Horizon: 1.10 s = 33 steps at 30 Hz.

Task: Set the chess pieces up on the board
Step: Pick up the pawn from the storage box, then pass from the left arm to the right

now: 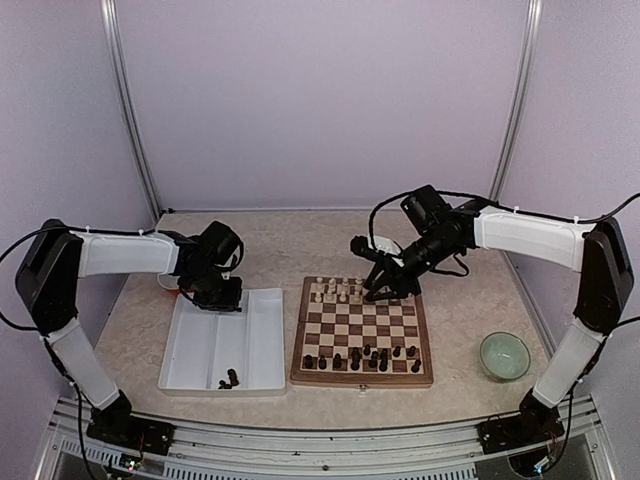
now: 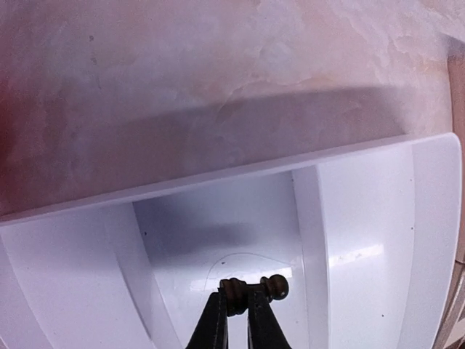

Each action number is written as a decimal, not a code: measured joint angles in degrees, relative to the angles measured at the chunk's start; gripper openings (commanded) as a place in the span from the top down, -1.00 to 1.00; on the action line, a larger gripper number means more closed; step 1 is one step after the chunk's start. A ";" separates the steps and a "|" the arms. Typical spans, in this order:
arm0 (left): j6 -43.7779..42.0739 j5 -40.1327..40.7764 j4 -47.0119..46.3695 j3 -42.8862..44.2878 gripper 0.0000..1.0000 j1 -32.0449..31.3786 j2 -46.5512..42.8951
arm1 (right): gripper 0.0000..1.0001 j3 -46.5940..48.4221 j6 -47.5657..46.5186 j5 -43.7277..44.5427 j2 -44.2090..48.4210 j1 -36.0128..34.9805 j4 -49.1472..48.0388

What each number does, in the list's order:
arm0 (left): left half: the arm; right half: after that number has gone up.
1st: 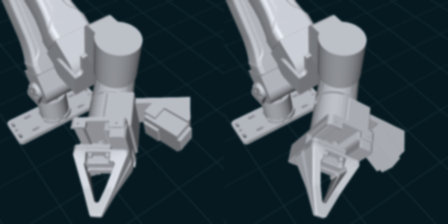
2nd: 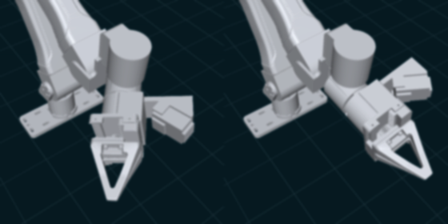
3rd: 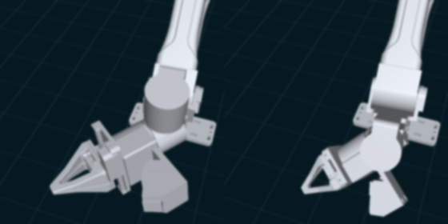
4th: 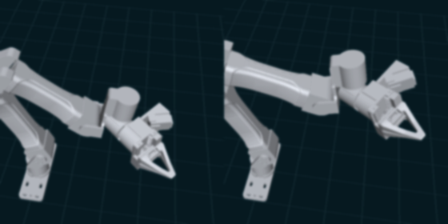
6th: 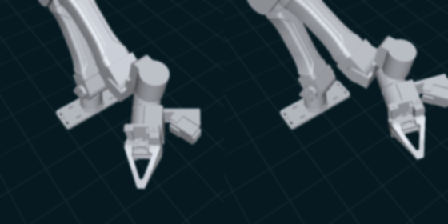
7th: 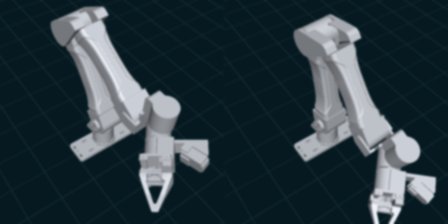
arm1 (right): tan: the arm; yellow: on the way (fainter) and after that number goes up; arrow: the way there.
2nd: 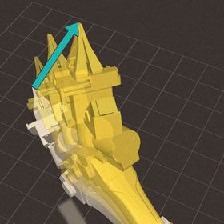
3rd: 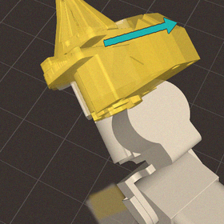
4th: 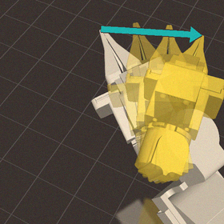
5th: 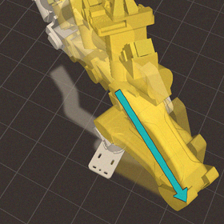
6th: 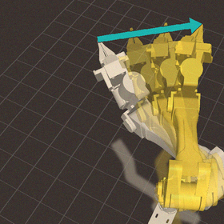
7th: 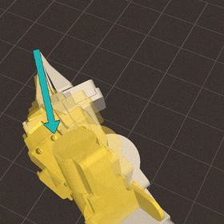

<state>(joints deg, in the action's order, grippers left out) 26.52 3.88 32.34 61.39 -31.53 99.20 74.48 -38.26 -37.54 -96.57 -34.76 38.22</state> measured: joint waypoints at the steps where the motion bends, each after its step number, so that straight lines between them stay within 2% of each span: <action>1: 0.00 0.00 0.26 -0.59 0.85 0.09 -1.40 | 0.36 0.55 0.61 -0.26 -0.11 -0.15 -0.20; 5: 0.02 -0.72 -0.26 -2.29 0.85 0.50 -6.67 | 0.34 2.82 3.74 -1.05 -0.61 -1.70 -1.81; 12: 1.66 -6.36 -4.96 -6.84 0.84 0.07 -11.72 | 0.30 5.84 10.62 -0.13 -1.88 -8.79 -7.76; 21: 5.27 -11.89 -12.52 -8.55 0.84 -4.31 -15.02 | 0.29 15.87 17.44 -3.48 -13.46 -11.13 -14.12; 26: 6.97 -14.82 -15.45 -9.73 0.83 -4.85 -15.56 | 0.31 22.80 19.54 -3.89 -21.66 -12.57 -13.55; 33: 8.22 -18.36 -18.91 -10.08 0.83 -5.84 -16.37 | 0.32 26.29 21.49 -4.46 -25.94 -12.90 -11.87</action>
<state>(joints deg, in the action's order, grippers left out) 34.74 -14.48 13.43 51.31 -37.36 82.83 100.77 -16.78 -42.00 -122.52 -47.66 26.35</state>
